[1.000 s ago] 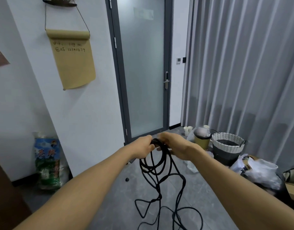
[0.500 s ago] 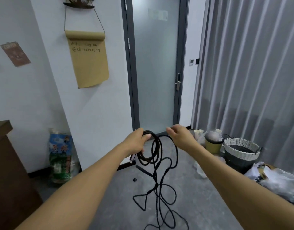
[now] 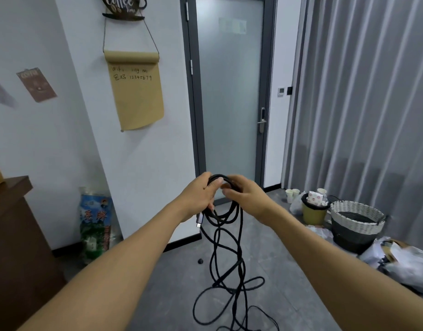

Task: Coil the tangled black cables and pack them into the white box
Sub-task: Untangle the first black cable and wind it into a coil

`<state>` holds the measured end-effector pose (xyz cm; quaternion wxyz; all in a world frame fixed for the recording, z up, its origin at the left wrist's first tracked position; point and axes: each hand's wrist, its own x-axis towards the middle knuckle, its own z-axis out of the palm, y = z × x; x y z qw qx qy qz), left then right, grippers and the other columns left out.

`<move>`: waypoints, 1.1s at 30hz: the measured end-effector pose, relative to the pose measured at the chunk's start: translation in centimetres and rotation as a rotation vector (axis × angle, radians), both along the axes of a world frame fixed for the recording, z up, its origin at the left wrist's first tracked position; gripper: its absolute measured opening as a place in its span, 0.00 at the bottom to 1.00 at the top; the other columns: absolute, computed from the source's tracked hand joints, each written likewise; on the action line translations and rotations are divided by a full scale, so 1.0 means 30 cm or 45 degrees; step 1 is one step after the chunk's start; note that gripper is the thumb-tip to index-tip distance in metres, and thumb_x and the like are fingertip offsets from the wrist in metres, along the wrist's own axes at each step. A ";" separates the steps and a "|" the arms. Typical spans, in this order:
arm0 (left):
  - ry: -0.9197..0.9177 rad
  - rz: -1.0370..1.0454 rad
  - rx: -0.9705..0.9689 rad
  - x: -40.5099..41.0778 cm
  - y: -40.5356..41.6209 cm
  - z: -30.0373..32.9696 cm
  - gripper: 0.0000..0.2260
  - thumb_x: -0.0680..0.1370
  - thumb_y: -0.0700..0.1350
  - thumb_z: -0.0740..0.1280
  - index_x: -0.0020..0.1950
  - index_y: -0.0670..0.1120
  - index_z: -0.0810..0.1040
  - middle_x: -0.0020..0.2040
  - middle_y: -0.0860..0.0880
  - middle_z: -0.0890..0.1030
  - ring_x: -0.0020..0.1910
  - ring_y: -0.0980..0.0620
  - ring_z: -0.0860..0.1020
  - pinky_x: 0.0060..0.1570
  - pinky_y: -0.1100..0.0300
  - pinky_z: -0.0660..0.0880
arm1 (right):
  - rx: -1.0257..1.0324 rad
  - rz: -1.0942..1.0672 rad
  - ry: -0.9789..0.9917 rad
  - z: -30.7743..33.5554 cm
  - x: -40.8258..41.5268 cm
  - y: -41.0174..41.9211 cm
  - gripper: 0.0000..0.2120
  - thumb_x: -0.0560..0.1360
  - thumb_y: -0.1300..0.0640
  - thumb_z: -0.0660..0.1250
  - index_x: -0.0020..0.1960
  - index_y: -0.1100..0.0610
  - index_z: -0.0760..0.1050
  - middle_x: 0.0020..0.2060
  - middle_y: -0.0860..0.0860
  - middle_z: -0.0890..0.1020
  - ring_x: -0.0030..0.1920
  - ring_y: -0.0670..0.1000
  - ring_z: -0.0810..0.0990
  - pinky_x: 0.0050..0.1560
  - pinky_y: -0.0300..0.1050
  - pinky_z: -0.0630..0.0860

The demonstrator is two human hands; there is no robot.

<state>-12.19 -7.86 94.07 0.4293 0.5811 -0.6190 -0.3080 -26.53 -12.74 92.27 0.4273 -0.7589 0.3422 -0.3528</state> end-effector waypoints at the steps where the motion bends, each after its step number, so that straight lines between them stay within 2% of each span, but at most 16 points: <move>1: 0.025 0.007 -0.019 -0.007 0.001 0.001 0.10 0.82 0.49 0.56 0.48 0.43 0.69 0.29 0.51 0.68 0.23 0.58 0.68 0.36 0.57 0.72 | 0.100 0.049 -0.140 0.002 0.001 0.003 0.09 0.78 0.57 0.63 0.58 0.55 0.73 0.50 0.54 0.80 0.49 0.51 0.78 0.57 0.47 0.73; 4: 0.201 0.045 -0.098 -0.020 0.004 0.004 0.10 0.82 0.48 0.56 0.44 0.45 0.68 0.27 0.52 0.67 0.22 0.58 0.68 0.36 0.57 0.72 | 0.333 0.114 -0.392 -0.018 -0.012 0.024 0.08 0.80 0.57 0.59 0.54 0.61 0.72 0.40 0.54 0.78 0.42 0.51 0.79 0.49 0.45 0.76; 7: 0.403 0.071 -0.124 -0.027 0.005 0.006 0.11 0.83 0.48 0.55 0.42 0.45 0.66 0.26 0.53 0.66 0.22 0.59 0.67 0.33 0.61 0.71 | 0.470 0.080 -0.523 -0.033 -0.019 0.044 0.12 0.81 0.53 0.56 0.44 0.59 0.72 0.32 0.50 0.76 0.35 0.48 0.77 0.45 0.44 0.76; 10: 0.692 0.062 -0.083 -0.055 0.009 0.011 0.11 0.83 0.47 0.56 0.41 0.45 0.66 0.28 0.51 0.65 0.25 0.57 0.66 0.29 0.65 0.72 | 0.371 -0.094 -0.587 -0.004 0.009 0.048 0.14 0.81 0.53 0.54 0.40 0.58 0.69 0.28 0.50 0.71 0.32 0.49 0.72 0.39 0.43 0.71; 13: 1.017 0.006 -0.029 -0.087 0.008 0.022 0.13 0.82 0.48 0.58 0.39 0.45 0.66 0.26 0.52 0.66 0.23 0.57 0.68 0.28 0.66 0.73 | 0.168 -0.340 -0.483 0.012 0.030 0.046 0.15 0.82 0.53 0.52 0.39 0.56 0.67 0.29 0.50 0.68 0.31 0.49 0.68 0.33 0.40 0.69; 17: 1.260 -0.084 0.041 -0.116 0.013 0.037 0.14 0.80 0.52 0.60 0.37 0.46 0.66 0.22 0.54 0.64 0.19 0.60 0.63 0.22 0.69 0.66 | -0.068 -0.509 -0.311 0.003 0.022 0.035 0.16 0.82 0.51 0.50 0.41 0.57 0.67 0.30 0.50 0.69 0.31 0.49 0.67 0.31 0.41 0.64; 21: 1.313 -0.159 0.147 -0.121 0.016 0.040 0.19 0.79 0.57 0.59 0.35 0.46 0.68 0.20 0.54 0.61 0.17 0.58 0.59 0.19 0.68 0.60 | -0.235 -0.518 -0.123 0.014 -0.001 0.024 0.16 0.82 0.51 0.49 0.47 0.61 0.69 0.31 0.50 0.69 0.31 0.49 0.66 0.30 0.40 0.63; 24: 1.295 -0.066 0.166 -0.131 0.012 0.044 0.23 0.78 0.60 0.59 0.29 0.47 0.63 0.20 0.54 0.59 0.16 0.59 0.56 0.17 0.67 0.56 | -0.180 -0.440 -0.099 0.010 -0.016 0.016 0.16 0.82 0.51 0.50 0.46 0.60 0.69 0.32 0.50 0.71 0.32 0.49 0.69 0.31 0.40 0.66; 28: 1.193 0.109 0.124 -0.123 0.002 0.050 0.22 0.79 0.56 0.61 0.29 0.49 0.59 0.20 0.55 0.58 0.16 0.59 0.54 0.16 0.68 0.52 | 0.006 -0.131 -0.037 -0.006 -0.073 0.007 0.14 0.81 0.52 0.54 0.46 0.62 0.71 0.34 0.54 0.75 0.31 0.51 0.74 0.28 0.38 0.73; 33: 1.291 0.450 -0.009 -0.079 -0.018 0.054 0.19 0.78 0.50 0.65 0.32 0.48 0.62 0.20 0.55 0.58 0.17 0.58 0.55 0.16 0.67 0.53 | 0.059 -0.069 0.050 -0.056 -0.162 -0.018 0.10 0.80 0.56 0.61 0.43 0.60 0.75 0.29 0.51 0.72 0.26 0.44 0.68 0.25 0.30 0.65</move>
